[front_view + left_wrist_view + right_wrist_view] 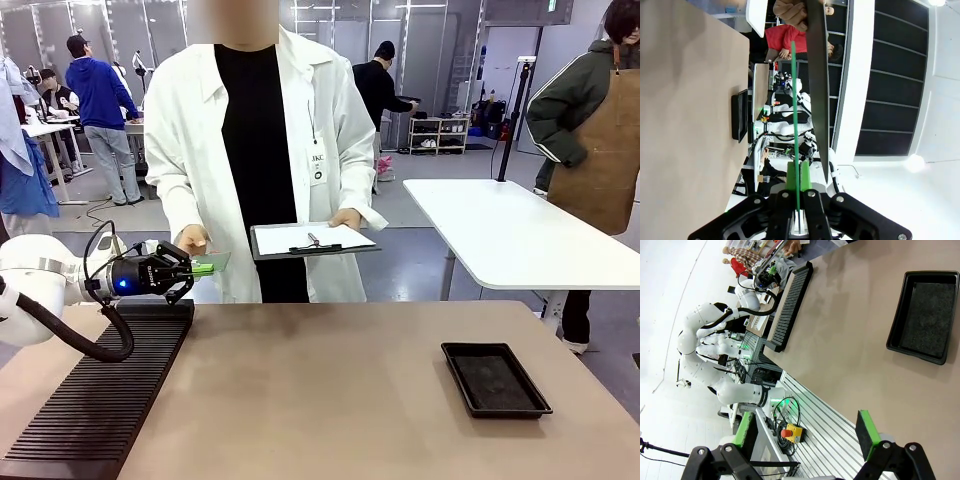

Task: Inspect the PCB.
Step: Release the Blank PCB you were holding.

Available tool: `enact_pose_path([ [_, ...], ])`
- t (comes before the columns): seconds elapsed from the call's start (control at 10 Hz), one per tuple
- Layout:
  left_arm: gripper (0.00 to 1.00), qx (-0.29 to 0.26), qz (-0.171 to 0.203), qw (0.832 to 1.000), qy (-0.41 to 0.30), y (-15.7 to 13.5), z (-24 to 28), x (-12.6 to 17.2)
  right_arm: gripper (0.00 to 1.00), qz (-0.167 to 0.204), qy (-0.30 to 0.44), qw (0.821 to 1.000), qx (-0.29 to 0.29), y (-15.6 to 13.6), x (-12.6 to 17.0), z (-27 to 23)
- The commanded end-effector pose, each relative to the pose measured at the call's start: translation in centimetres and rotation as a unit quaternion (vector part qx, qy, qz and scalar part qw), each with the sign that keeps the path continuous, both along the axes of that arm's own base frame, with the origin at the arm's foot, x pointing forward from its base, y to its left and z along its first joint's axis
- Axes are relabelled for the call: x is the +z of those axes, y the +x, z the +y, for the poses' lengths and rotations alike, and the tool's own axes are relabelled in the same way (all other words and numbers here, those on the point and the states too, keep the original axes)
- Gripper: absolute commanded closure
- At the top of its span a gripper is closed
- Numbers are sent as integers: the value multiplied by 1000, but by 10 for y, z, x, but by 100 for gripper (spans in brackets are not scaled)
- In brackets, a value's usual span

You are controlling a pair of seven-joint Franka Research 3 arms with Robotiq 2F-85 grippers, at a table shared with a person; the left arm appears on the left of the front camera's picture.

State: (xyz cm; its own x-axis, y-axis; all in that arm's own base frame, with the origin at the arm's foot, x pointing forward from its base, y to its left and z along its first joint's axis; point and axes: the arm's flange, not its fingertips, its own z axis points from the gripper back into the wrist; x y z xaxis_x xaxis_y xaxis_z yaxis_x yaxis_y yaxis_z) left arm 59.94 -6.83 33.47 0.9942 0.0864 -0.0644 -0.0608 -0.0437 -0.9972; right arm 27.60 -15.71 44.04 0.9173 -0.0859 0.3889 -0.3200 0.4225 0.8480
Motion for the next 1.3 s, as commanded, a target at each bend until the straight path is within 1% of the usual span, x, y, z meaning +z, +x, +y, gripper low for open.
enact_pose_path([
  [0.0,97,-1,1,1000,-1,0,-1,0,0,-6,4,1000,2,0,1,-1],
  [1.2,97,-1,1,1000,-1,0,-1,0,0,-6,4,1000,2,0,1,-1],
])
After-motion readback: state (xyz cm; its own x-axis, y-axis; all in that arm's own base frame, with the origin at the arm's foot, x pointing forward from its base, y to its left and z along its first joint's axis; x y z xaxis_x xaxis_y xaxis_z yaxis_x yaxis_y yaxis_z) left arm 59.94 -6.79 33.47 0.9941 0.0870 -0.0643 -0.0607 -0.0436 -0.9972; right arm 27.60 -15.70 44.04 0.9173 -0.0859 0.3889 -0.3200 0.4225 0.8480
